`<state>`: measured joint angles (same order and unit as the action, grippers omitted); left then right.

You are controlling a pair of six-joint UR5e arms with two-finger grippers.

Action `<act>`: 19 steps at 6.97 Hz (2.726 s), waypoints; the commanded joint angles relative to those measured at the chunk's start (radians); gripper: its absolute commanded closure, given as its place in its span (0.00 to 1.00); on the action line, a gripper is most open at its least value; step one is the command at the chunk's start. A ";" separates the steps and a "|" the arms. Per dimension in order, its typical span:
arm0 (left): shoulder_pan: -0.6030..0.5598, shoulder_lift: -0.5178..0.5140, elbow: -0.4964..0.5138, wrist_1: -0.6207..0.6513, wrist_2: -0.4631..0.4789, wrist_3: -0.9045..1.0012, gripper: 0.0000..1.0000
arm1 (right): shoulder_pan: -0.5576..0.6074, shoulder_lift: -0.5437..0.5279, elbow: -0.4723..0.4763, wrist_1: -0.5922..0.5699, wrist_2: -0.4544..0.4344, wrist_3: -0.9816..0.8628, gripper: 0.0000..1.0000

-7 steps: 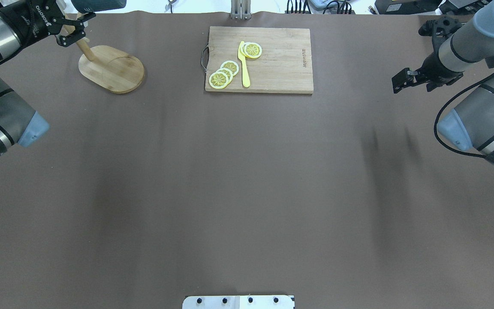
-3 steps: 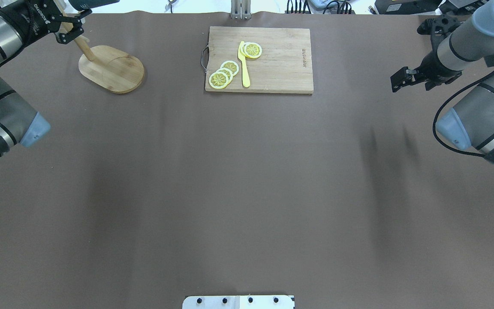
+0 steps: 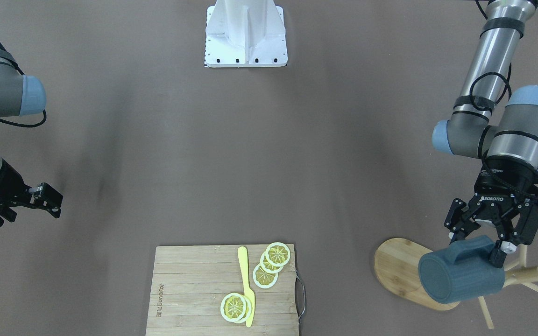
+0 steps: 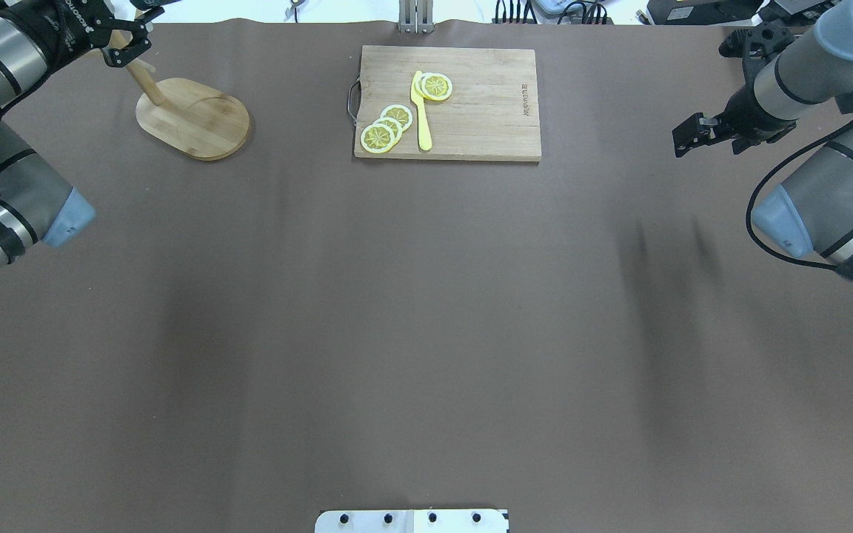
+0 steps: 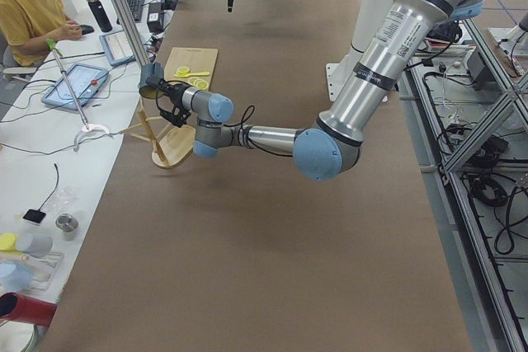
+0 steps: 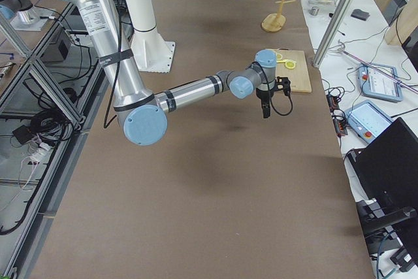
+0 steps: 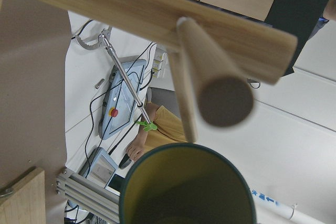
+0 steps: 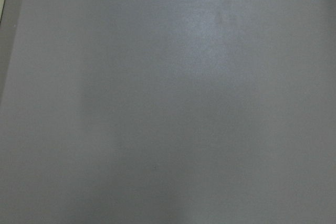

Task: Hang cup on storage rack
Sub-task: 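Align the mug handle with a rack peg using the left gripper, then lower the mug handle onto the peg and open the left gripper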

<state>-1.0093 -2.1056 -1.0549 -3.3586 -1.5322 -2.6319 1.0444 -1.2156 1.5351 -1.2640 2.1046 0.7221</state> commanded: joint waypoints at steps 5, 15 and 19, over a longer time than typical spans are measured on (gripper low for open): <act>0.000 -0.022 0.042 0.001 0.021 0.000 1.00 | -0.001 -0.001 0.007 0.000 0.000 0.002 0.00; -0.009 0.001 0.072 -0.027 0.014 -0.007 1.00 | 0.002 -0.002 0.022 -0.002 -0.002 0.002 0.00; -0.011 0.029 0.079 -0.054 0.011 -0.036 1.00 | 0.002 -0.002 0.022 -0.002 -0.002 0.002 0.00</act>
<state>-1.0190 -2.0797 -0.9775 -3.4108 -1.5205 -2.6608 1.0461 -1.2179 1.5567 -1.2645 2.1031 0.7244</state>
